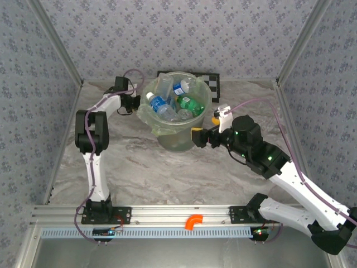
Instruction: Put the plastic bottles in the bin
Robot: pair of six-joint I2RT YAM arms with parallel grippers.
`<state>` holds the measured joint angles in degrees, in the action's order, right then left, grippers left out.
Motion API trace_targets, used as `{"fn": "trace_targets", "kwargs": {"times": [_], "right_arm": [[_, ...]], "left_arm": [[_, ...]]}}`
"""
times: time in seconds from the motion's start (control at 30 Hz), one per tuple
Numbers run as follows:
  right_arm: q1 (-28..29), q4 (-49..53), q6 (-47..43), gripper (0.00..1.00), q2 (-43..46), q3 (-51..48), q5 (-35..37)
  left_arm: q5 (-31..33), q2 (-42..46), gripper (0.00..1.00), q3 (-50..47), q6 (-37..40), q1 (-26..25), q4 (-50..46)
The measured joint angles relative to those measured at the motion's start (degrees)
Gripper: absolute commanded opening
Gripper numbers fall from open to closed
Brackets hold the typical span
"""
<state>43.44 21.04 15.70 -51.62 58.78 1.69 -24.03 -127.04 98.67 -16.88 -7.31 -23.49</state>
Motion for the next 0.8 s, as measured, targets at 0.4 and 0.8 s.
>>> {"fn": "trace_targets", "kwargs": {"times": [0.4, 0.8], "right_arm": [[-0.7, 1.1, 0.9, 0.99, -0.2, 0.8, 1.0], [-1.4, 1.0, 1.9, 0.99, 0.0, 0.7, 1.1]], "left_arm": [[0.5, -6.5, 0.65, 7.6, 0.7, -2.0, -2.6], [0.8, -3.9, 0.57, 2.7, -2.6, -0.5, 0.2]]}}
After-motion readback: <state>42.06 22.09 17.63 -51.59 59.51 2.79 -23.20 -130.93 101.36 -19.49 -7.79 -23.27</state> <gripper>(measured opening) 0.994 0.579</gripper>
